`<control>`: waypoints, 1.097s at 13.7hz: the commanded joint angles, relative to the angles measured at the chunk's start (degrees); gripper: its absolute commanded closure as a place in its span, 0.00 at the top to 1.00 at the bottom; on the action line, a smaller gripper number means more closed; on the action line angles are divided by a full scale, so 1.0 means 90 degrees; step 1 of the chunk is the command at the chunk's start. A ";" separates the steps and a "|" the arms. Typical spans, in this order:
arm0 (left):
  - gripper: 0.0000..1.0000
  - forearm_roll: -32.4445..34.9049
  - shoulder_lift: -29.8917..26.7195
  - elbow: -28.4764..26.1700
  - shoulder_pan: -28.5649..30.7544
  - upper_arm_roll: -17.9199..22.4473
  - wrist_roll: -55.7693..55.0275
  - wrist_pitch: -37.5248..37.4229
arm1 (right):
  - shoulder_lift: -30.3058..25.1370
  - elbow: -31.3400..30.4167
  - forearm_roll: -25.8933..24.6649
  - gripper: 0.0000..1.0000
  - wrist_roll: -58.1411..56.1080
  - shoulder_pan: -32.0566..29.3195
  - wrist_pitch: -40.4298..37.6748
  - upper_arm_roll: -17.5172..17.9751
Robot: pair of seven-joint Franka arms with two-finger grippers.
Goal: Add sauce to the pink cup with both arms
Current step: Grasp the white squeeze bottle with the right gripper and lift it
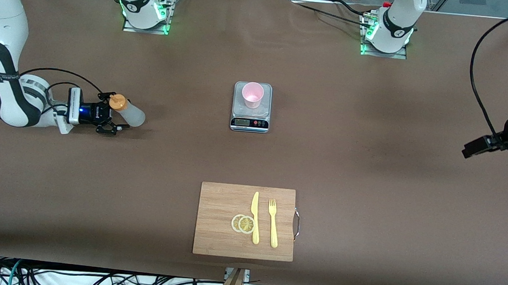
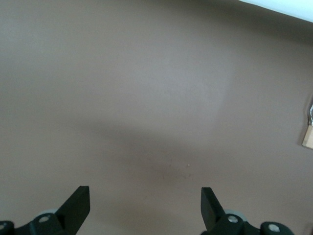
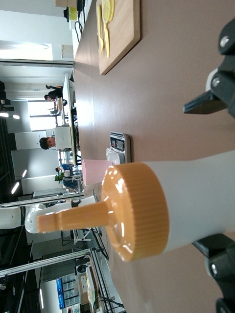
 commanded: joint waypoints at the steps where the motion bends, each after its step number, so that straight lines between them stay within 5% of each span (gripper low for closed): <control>1: 1.00 -0.0127 -0.1043 -0.1050 -0.0644 0.0697 0.0398 -0.0039 | 0.0155 -0.0052 0.0149 0.99 -0.0264 0.0021 0.0118 0.0014; 4: 1.00 -0.0146 -0.1300 -0.1113 -0.0851 0.1021 0.0828 -0.0613 | 0.0253 -0.0052 0.0149 0.93 -0.0274 0.0099 0.0127 0.0014; 6: 1.00 -0.0146 -0.1300 -0.0986 -0.0949 0.1060 0.0838 -0.0946 | 0.0234 -0.0043 0.0140 0.48 -0.0293 0.0148 0.0137 0.0004; 11: 1.00 -0.0156 -0.1291 -0.0868 -0.0939 0.1051 0.0838 -0.1006 | 0.0068 0.0278 0.0081 0.04 -0.0020 0.0303 0.0118 0.0014; 15: 1.00 -0.0146 -0.1252 -0.0780 -0.0939 0.0983 0.0848 -0.0986 | -0.0293 0.0436 0.0139 0.00 0.0310 0.0644 0.0166 0.0014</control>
